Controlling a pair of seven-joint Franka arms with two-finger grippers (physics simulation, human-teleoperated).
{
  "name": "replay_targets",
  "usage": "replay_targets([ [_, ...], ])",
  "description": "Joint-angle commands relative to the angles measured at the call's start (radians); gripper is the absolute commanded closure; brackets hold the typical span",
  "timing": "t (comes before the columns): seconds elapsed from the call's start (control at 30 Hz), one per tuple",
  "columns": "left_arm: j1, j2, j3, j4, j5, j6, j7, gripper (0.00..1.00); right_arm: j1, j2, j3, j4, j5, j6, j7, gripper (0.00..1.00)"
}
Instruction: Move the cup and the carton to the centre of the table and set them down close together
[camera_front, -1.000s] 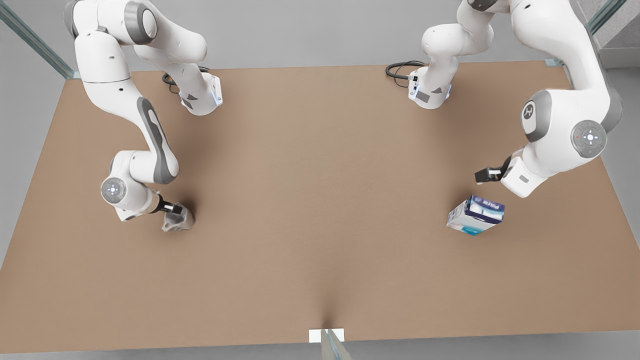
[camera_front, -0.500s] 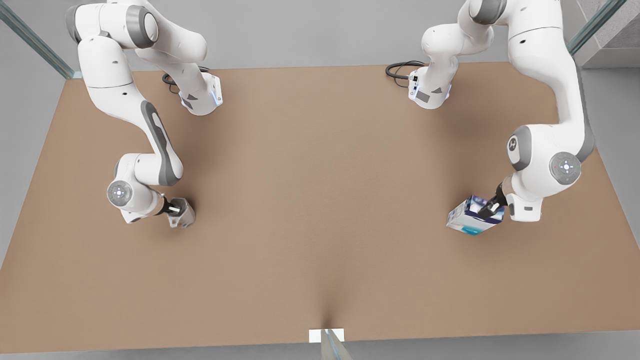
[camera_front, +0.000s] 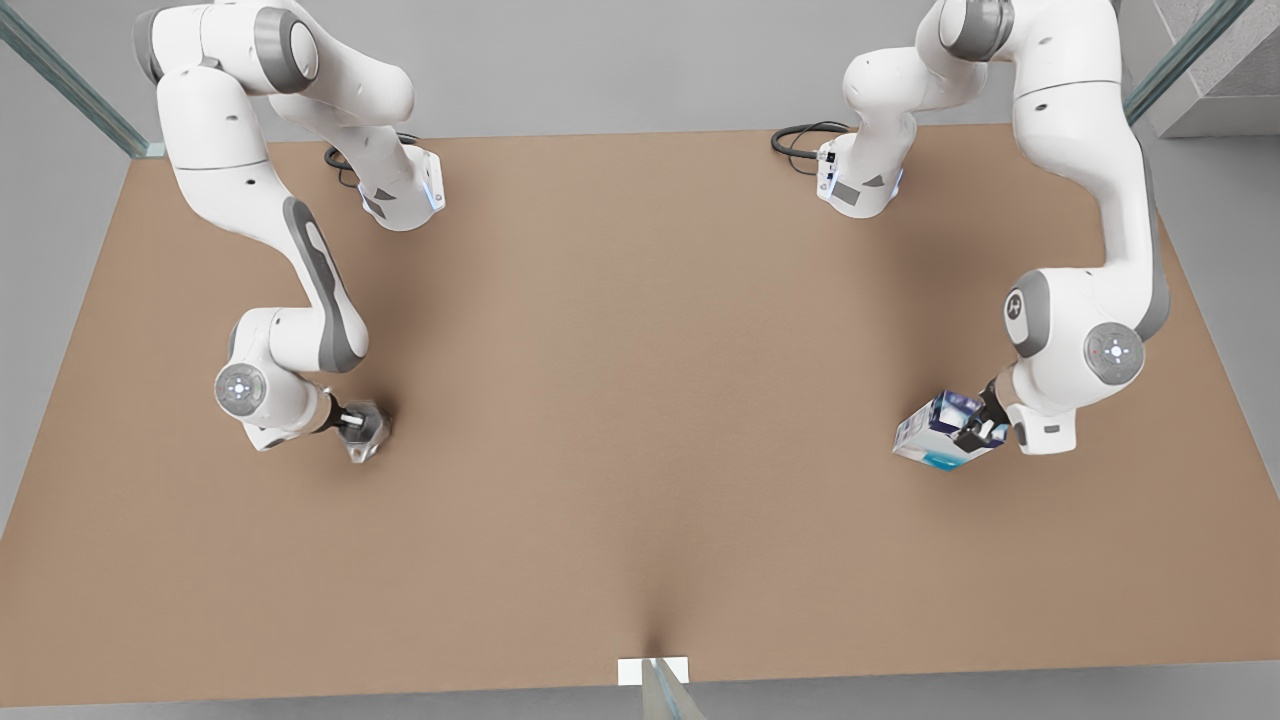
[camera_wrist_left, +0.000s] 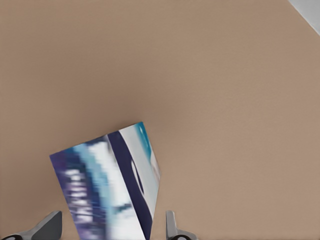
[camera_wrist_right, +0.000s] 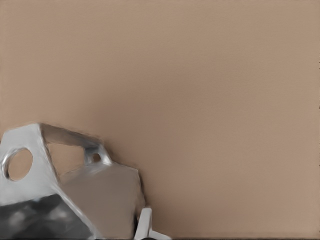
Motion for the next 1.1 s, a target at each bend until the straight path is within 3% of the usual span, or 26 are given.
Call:
replay_targets([
  [0.0, 0.001, 0.003, 0.000, 0.000, 0.002, 0.000, 0.000, 0.00, 0.000, 0.000, 0.000, 0.006, -0.006, -0.008, 0.003, 0.79],
  [0.17, 0.004, 0.023, 0.000, 0.000, 0.002, -0.002, 0.000, 0.00, 0.093, -0.009, 0.028, 0.170, -0.009, -0.180, 0.003, 0.79],
  [0.53, 0.004, 0.024, 0.006, -0.031, 0.002, -0.011, -0.038, 0.00, 0.429, 0.075, 0.021, 0.408, -0.002, -0.218, 0.192, 0.79],
  [1.07, 0.006, 0.073, 0.008, -0.038, 0.002, -0.011, -0.074, 0.00, 0.656, 0.491, 0.017, 0.932, 0.026, -0.215, 0.621, 0.79],
])
